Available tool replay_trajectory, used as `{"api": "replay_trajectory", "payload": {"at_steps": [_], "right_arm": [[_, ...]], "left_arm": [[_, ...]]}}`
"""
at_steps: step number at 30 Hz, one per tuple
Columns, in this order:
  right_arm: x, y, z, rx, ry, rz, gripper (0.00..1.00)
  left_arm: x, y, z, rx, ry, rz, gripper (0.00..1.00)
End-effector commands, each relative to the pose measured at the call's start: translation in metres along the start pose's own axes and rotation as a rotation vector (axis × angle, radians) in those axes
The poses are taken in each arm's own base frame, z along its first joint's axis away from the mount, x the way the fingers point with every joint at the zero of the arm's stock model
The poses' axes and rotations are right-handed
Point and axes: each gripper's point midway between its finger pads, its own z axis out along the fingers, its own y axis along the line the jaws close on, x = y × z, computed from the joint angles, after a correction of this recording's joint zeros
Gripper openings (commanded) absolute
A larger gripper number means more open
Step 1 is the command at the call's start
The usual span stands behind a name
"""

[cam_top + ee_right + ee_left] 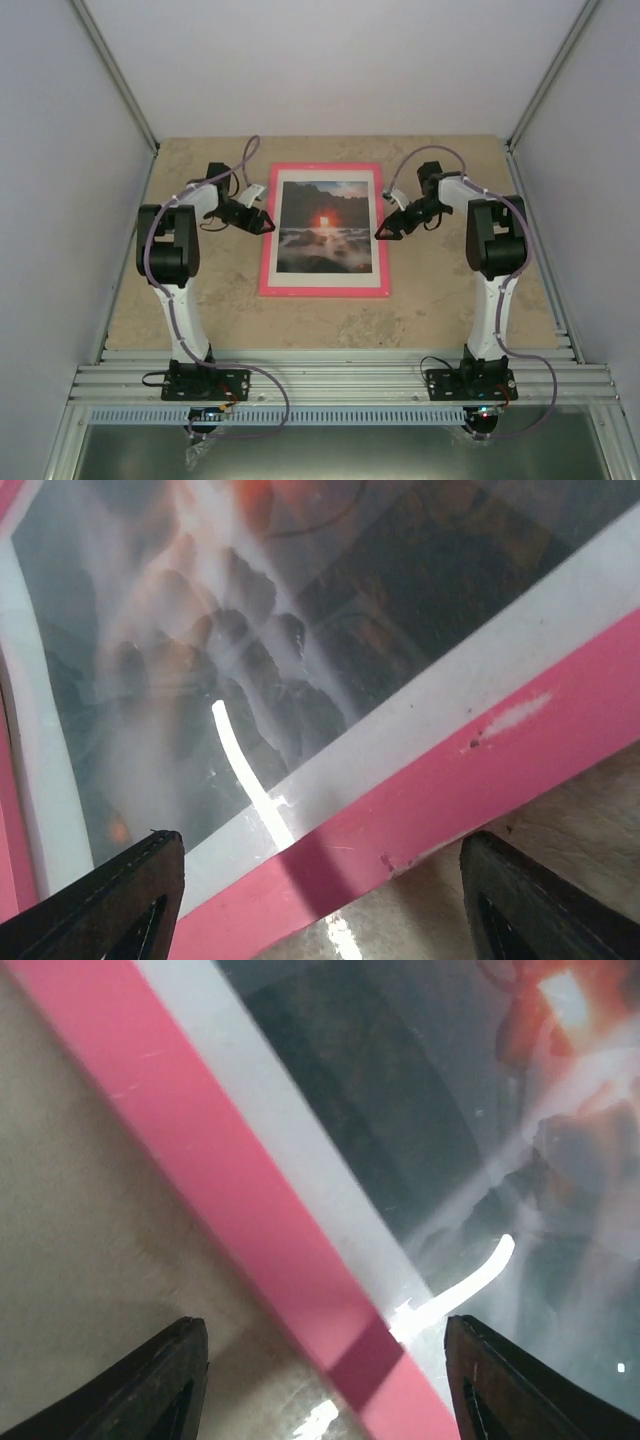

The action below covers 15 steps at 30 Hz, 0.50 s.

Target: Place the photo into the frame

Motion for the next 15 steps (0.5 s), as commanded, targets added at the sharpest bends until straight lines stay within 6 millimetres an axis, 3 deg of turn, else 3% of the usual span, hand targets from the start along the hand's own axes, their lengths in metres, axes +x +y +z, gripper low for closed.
{"api": "replay_trajectory", "payload": {"at_steps": [1, 9, 15], "right_arm": [[0.009, 0.006, 0.012, -0.069, 0.001, 0.089, 0.75], [0.044, 0.027, 0.008, -0.082, 0.034, 0.121, 0.74], [0.051, 0.025, 0.007, -0.062, 0.034, 0.139, 0.74]], "left_arm": [[0.0, -0.02, 0.012, 0.052, 0.004, -0.004, 0.65], [0.029, -0.046, 0.021, 0.083, 0.032, -0.017, 0.6], [0.029, -0.048, 0.019, 0.083, 0.03, -0.016, 0.6]]}}
